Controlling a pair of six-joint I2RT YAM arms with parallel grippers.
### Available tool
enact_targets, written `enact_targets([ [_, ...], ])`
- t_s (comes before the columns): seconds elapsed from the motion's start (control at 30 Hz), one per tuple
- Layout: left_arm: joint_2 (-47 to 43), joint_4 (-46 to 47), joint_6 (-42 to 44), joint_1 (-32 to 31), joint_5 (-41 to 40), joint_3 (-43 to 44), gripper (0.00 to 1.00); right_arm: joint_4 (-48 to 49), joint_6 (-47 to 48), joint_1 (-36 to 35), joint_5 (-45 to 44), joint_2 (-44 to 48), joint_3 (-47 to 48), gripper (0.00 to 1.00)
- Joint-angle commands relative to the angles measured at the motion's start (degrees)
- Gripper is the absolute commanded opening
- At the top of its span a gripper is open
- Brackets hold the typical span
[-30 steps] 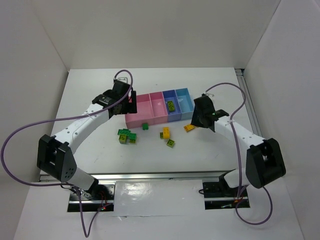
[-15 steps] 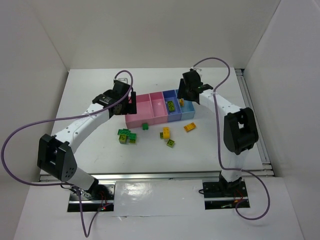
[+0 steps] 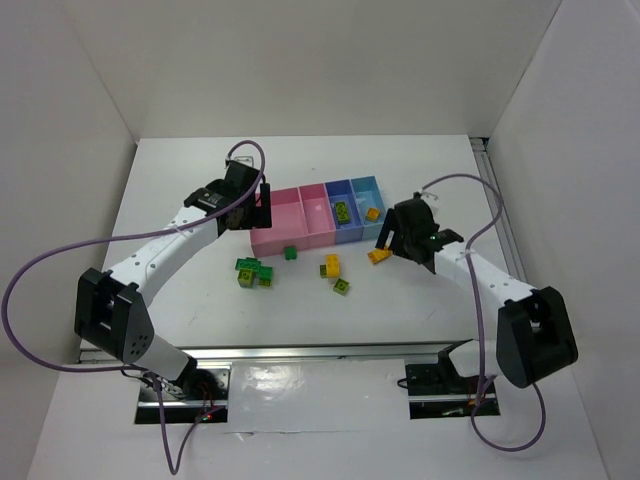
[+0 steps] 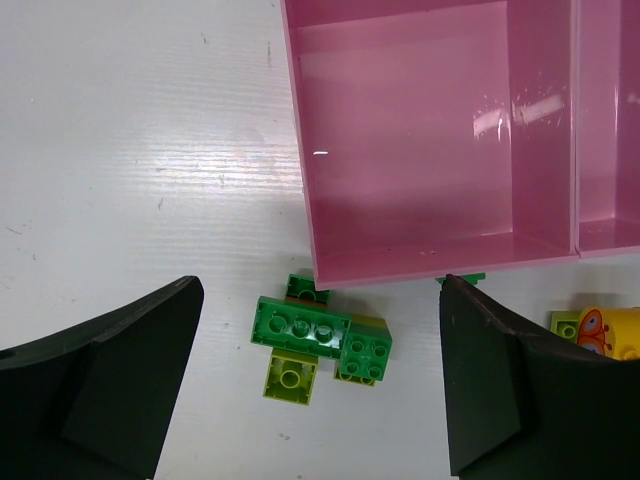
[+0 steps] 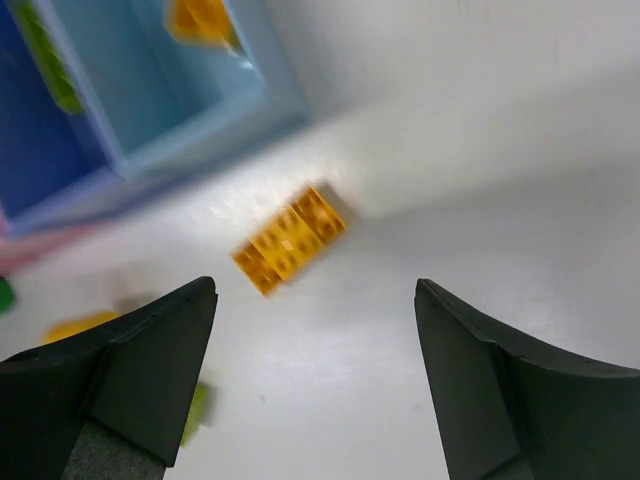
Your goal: Sort the legos into containers by color
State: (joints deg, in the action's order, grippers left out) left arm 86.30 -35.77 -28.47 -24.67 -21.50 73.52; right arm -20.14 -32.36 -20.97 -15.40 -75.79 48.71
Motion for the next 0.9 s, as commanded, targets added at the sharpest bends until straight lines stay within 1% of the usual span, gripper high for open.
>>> enact_targets([
  [0.0, 0.18, 0.79, 1.4, 0.32, -0.48, 0.58, 0.98, 2.99, -6.66, -0.21, 4.75, 0.55, -6.07, 0.87],
  [0.13, 0.18, 0.79, 1.4, 0.32, -0.48, 0.58, 0.98, 6.33, -8.42, -0.21, 6.08, -3.65, -6.61, 0.87],
  [0.3, -0.35, 0.79, 1.4, 0.32, -0.48, 0.58, 0.98, 8.28, -7.9, -0.82, 6.08, -8.58, -2.31, 0.87],
  [0.5, 0.27, 0.79, 1.93, 0.32, 0.05, 1.1, 0.98, 9.59, -8.59, -1.35, 4.85, -12.8, -0.11, 0.87],
  [0.57, 0.27, 0.79, 1.93, 0.32, 0.75, 1.1, 0.98, 10.12, -8.6, -1.35, 3.37, -14.29, -0.1, 0.84],
  [0.63, 0.8, 0.18, 2.54, -0.21, 0.75, 1.72, 0.98, 8.02, -9.21, -2.58, 0.65, -15.26, 0.69, 0.83],
  [0.73, 0.8, 0.17, 2.54, -0.21, 1.28, 1.72, 0.98, 4.6, -9.91, -3.81, -2.96, -16.14, 1.39, 0.77],
  [0.77, 0.8, 0.17, 2.54, -0.21, 1.28, 1.72, 0.98, 3.71, -10.61, -3.81, -5.23, -16.14, 1.39, 0.7],
  [0.83, 0.8, 0.17, 2.54, -0.21, 1.28, 1.72, 0.98, 2.66, -11.4, -4.34, -6.74, -15.1, 0.87, 0.61],
  [0.87, 1.41, 0.17, 2.54, -0.21, 1.28, 1.72, 0.98, 2.13, -11.41, -4.34, -7.36, -13.87, -0.01, 0.53],
])
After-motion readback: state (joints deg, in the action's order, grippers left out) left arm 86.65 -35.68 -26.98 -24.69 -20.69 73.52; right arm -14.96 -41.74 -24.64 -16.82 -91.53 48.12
